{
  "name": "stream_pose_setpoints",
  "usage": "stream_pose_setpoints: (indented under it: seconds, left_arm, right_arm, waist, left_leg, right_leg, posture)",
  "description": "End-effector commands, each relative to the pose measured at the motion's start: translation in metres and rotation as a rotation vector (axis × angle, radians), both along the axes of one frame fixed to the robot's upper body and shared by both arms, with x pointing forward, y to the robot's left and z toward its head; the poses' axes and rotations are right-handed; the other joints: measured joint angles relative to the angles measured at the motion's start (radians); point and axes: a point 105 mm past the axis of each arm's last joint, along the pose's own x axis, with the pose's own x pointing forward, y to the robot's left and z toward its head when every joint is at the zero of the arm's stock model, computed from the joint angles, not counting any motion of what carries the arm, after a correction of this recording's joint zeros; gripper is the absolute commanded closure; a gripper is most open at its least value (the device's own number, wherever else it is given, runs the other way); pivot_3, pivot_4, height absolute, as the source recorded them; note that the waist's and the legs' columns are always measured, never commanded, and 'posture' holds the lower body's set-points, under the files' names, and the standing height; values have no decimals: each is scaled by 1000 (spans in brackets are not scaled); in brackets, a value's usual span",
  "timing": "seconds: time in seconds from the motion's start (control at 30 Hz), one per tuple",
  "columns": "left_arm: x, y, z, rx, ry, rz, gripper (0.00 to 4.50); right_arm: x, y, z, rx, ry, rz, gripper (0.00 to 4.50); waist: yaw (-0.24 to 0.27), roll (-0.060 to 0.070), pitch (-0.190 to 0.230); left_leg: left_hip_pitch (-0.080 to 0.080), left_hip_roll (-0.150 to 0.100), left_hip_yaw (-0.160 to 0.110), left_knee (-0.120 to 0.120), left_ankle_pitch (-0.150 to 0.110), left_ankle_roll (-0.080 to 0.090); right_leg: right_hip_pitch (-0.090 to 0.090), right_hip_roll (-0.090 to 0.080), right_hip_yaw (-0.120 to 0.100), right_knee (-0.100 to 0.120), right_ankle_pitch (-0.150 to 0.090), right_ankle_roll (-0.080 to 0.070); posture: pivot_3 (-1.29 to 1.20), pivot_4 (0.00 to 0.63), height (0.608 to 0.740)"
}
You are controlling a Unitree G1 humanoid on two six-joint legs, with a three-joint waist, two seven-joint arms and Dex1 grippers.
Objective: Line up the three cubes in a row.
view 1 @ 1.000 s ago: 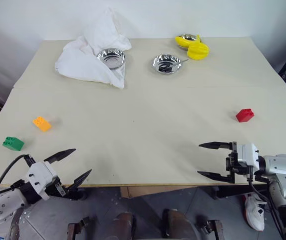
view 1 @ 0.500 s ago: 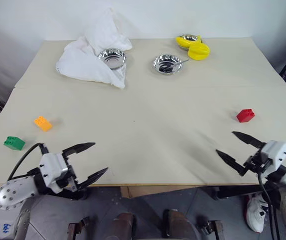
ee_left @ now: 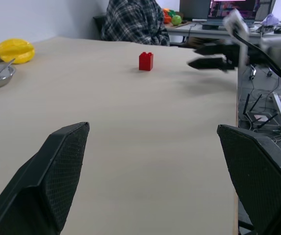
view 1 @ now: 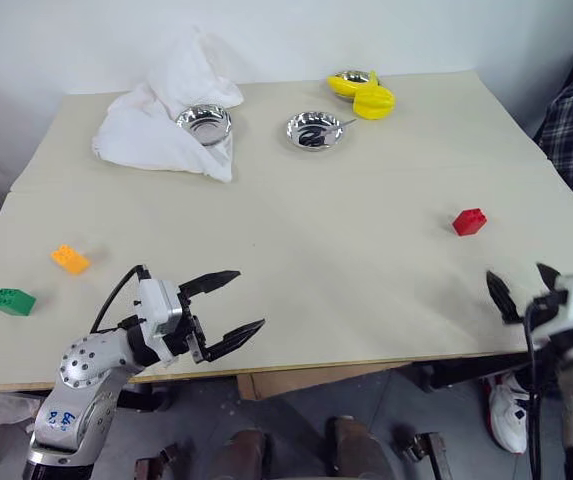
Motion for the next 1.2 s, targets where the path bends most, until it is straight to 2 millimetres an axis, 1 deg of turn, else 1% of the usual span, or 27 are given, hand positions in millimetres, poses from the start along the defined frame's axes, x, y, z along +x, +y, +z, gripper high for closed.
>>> stream_pose_setpoints:
  seconds: [0.03,0.1,0.17,0.23,0.3,0.4,0.5,0.63,0.73,0.87,0.97,1.0,1.07,1.13,1.2]
  left_arm:
    - [-5,-2,3,19,-32,-3,54]
    - [-5,-2,2,21,-33,2,54]
    - [-7,-3,2,23,-35,9,54]
    - [-7,-2,1,34,-38,16,54]
    - [-8,-2,2,44,-46,18,54]
    - [-8,-2,5,44,-54,22,54]
    - [-8,-1,7,44,-61,35,54]
    - [-10,1,8,42,-64,51,54]
    - [-11,1,8,42,-64,56,0]
    - [-10,1,8,41,-70,63,0]
    - [-7,0,9,40,-75,61,0]
    - [-7,0,9,43,-75,57,0]
    - [-7,1,9,48,-75,50,0]
    - [-7,3,8,58,-72,34,0]
    - [-7,8,7,71,-65,22,0]
  right_arm:
    - [15,-7,16,-37,22,-25,0]
    - [26,-8,20,-57,45,-23,0]
    - [44,-7,27,-67,62,-31,0]
    - [61,-4,32,-80,79,-30,0]
    - [72,2,35,-79,87,-13,0]
    - [81,3,36,-75,103,-8,0]
    - [89,-1,29,-64,151,-32,0]
    - [94,-4,24,7,189,-55,0]
    - [95,-3,26,10,194,-46,562]
    - [93,-4,29,23,185,-46,1801]
    - [93,1,34,33,162,1,2836]
    - [93,5,35,26,165,30,2987]
    - [93,18,39,11,165,130,2983]
    - [90,41,46,-54,153,314,2983]
    - [81,70,53,-146,150,551,2983]
  waist:
    - [7,0,0]
    - [17,0,0]
    - [19,0,0]
    - [16,0,0]
    - [12,0,0]
    - [12,0,0]
    - [15,0,0]
    - [12,0,0]
    - [8,0,0]
    - [4,0,0]
    - [2,0,0]
    - [2,0,0]
    - [2,0,0]
    - [1,0,0]
    - [1,0,0]
  left_leg:
    - [0,0,-1,0,0,0]
    - [-1,-1,-2,0,0,0]
    - [-1,-1,-2,0,-1,1]
    - [-2,-1,0,0,-1,1]
    - [-2,0,0,0,-1,1]
    - [-2,0,-1,0,-1,1]
    - [-3,-1,-1,0,-1,1]
    - [-3,0,-1,0,-1,1]
    - [-4,0,-1,0,-1,1]
    - [-4,0,-1,0,-1,1]
    - [-4,0,-1,0,-1,1]
    - [-4,0,-1,0,-1,1]
    - [-4,0,-1,0,-1,1]
    - [-4,0,-1,0,-1,1]
    - [-4,0,-1,0,-1,1]
  right_leg:
    - [0,0,0,0,0,0]
    - [0,-1,0,-1,0,0]
    - [0,-1,-1,-2,0,0]
    - [-1,-1,-1,-2,0,0]
    - [-1,-1,-1,-2,0,0]
    - [-1,-1,-3,-2,0,0]
    - [-1,-1,-4,-2,0,0]
    - [-2,-1,-4,-3,0,0]
    - [-2,-1,-4,-2,0,0]
    - [-2,-1,-4,-2,0,0]
    - [-2,-1,-4,-2,0,0]
    - [-2,-1,-4,-3,0,0]
    - [-2,-1,-4,-2,0,0]
    - [-2,-1,-4,-3,0,0]
    - [-2,-1,-4,-3,0,0]
  posture:
    - [0,150,740]
    - [0,150,740]
    - [0,150,740]
    - [0,150,740]
    - [0,150,740]
    - [0,150,740]
    - [0,150,740]
    - [0,150,740]
    - [0,150,740]
    - [0,150,740]
    - [0,150,740]
    - [0,150,740]
    - [0,150,740]
    - [0,150,740]
    - [0,150,740]
